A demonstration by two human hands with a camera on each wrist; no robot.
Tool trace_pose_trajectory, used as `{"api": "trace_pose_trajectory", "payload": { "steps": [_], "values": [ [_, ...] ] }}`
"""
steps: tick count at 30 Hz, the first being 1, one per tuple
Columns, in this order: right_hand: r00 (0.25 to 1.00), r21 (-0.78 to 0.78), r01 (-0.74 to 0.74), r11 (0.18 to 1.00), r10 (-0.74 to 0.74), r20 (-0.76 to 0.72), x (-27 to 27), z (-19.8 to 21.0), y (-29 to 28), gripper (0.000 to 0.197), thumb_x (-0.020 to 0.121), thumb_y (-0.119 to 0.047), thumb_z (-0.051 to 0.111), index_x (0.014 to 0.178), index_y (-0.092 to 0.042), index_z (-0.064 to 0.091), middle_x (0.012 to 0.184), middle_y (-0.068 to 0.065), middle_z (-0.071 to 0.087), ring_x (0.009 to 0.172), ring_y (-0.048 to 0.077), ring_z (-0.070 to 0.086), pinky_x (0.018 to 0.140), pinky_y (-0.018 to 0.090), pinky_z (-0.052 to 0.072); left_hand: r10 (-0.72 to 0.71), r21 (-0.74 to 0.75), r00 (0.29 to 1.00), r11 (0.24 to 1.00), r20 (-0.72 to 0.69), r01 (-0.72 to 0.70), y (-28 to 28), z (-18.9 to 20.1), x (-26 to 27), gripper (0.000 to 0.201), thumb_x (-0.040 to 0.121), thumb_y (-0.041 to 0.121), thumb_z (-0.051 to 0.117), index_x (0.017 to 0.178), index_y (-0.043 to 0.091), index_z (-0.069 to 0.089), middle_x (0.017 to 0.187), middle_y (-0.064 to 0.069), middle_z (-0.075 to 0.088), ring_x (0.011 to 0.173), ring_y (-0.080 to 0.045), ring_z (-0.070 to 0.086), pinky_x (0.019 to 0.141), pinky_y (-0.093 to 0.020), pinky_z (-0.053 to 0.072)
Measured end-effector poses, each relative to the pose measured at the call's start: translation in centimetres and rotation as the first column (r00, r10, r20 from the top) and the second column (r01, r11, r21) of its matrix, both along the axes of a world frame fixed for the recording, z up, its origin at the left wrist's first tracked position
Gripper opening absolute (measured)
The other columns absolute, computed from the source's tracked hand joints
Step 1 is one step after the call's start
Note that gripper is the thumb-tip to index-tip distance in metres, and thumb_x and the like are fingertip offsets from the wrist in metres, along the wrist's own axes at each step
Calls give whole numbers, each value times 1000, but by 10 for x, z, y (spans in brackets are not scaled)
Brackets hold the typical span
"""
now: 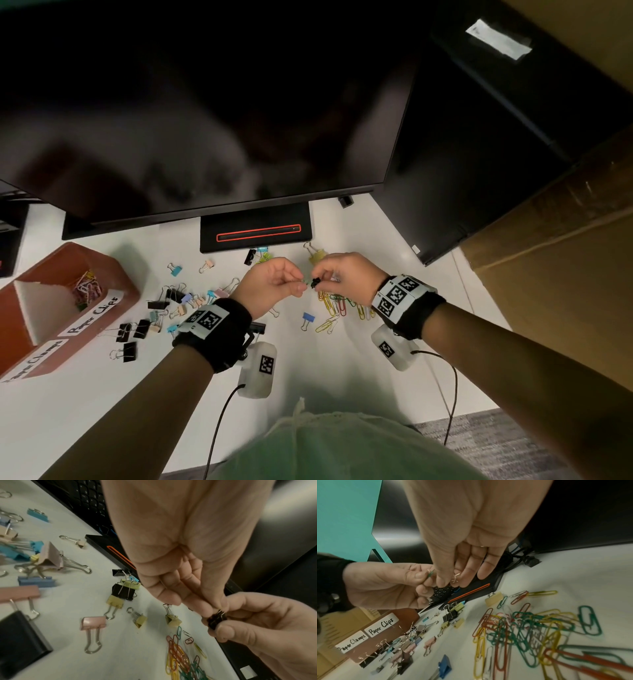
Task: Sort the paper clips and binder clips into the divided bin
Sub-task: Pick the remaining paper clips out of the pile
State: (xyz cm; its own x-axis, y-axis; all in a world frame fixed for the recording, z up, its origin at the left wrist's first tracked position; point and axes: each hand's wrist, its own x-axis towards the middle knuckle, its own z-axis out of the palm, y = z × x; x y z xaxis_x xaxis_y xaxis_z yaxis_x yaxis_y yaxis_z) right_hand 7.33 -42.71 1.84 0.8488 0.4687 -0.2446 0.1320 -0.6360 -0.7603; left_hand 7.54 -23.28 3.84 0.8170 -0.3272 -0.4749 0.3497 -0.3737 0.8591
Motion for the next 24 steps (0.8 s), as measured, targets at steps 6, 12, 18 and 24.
{"api": "trace_pose_trajectory", "payload": {
  "steps": [6,12,18,24],
  "values": [
    [999,-109,44,993,-44,7,4,-8,-9,18,86,-23,65,101,-15,64,102,4,67,90,19,63,83,32,53,13,37,999,999,42,-15,0,-3,5,14,79,1,68,88,10,64,82,-11,68,71,-10,65,72,-18,52],
    [967,-190,252,949,-241,78,17,-25,-33,18,89,-11,58,106,-11,64,110,7,61,94,24,62,87,36,54,-159,336,976,936,150,101,-3,-15,-1,5,81,16,68,86,15,68,84,3,65,76,-4,59,65,-2,43],
    [959,-273,273,923,-239,152,0,-24,-43,42,85,-28,64,125,-20,53,134,4,44,115,23,49,99,38,46,-339,501,930,835,143,228,-26,-37,-9,8,77,22,73,79,16,68,116,4,48,104,-8,51,99,-21,33],
    [996,-418,85,904,-80,31,-34,-29,-49,80,61,-47,80,129,-27,43,124,2,43,113,23,44,96,36,42,-442,551,885,780,148,297,-47,-51,-15,11,73,19,72,67,20,63,132,2,39,116,-15,45,103,-28,35]
  ]
}}
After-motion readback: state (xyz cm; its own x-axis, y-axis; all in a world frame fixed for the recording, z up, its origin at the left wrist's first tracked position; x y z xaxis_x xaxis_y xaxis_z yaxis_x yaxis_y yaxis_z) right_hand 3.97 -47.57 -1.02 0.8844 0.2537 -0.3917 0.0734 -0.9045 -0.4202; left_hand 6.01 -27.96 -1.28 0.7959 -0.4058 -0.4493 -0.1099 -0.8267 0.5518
